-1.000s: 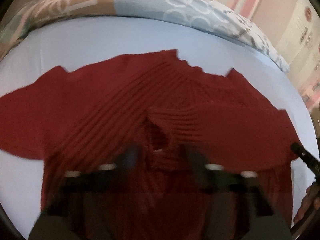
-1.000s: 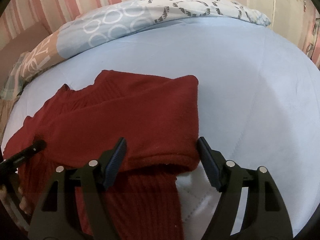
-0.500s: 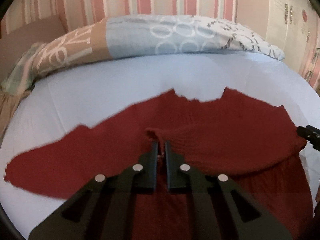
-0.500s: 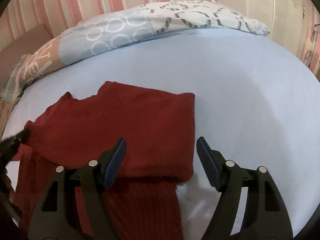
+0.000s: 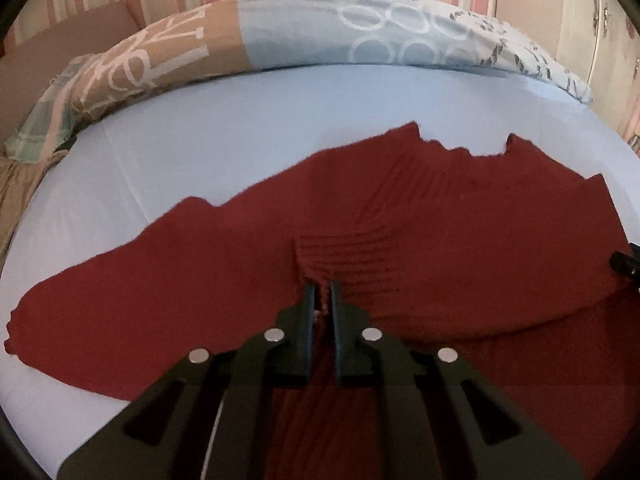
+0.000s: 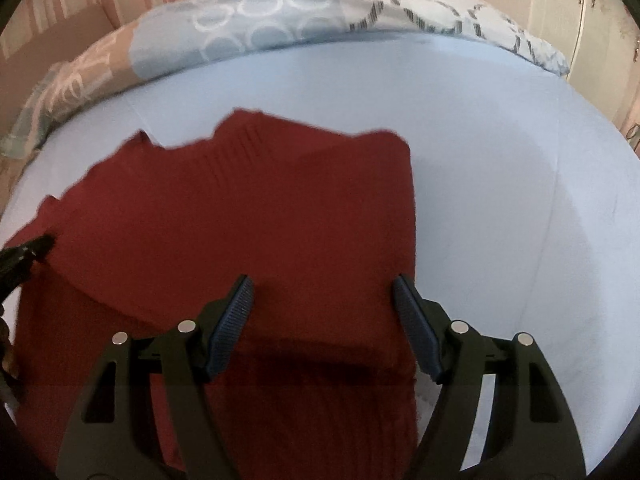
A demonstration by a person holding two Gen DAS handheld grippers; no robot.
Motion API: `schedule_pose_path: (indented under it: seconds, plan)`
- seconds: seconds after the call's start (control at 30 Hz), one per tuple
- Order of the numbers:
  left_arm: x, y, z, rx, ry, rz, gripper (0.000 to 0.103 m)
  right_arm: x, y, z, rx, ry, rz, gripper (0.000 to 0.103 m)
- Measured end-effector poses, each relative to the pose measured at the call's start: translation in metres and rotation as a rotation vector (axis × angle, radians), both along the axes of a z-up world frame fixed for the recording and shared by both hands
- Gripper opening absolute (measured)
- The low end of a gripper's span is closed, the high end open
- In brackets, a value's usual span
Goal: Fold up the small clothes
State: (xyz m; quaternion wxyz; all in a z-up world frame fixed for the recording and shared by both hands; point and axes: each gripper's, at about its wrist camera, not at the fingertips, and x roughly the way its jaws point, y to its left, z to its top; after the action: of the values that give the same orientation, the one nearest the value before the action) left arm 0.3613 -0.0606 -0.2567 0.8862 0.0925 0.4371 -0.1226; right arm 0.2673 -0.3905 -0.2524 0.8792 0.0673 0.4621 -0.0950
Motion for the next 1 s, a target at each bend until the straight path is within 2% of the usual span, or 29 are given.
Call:
schedule_pose_path:
  seconds: [0.13,0.2,0.23,0.33,0.43,0.63,0.77,0.87,1.0]
  plan:
    - [-0.004,0.013,0.008,-0.016,-0.005,0.022,0.025,-0.003,0.003,0.006,-0.019,-0.010,0.009,0.073]
    - [-0.008,0.022,0.013,-0.020,-0.012,0.053,0.041,-0.007,0.008,0.014,-0.032,-0.034,0.020,0.073]
    - [-0.010,0.027,0.016,-0.032,-0.012,0.068,0.042,-0.008,0.011,0.017,-0.040,-0.040,0.026,0.073]
    - [-0.014,0.035,0.019,-0.049,-0.008,0.098,0.044,-0.009,0.019,0.017,-0.064,-0.035,0.034,0.073]
    - [-0.013,0.030,0.010,-0.007,0.014,0.105,0.045,-0.008,0.021,0.009,-0.072,-0.008,0.031,0.073]
    - [-0.011,0.028,0.002,0.015,0.022,0.105,0.048,-0.005,0.017,-0.001,-0.058,0.025,0.015,0.074]
    - [-0.015,0.031,0.008,0.004,0.019,0.101,0.050,-0.011,0.025,0.014,-0.039,-0.035,0.030,0.073]
    - [-0.022,0.035,0.013,0.024,-0.007,0.103,0.052,-0.013,0.036,0.030,-0.051,-0.076,0.038,0.073]
    - [-0.031,0.051,0.022,0.027,-0.035,0.114,0.064,-0.009,0.056,0.045,-0.035,-0.103,0.055,0.074]
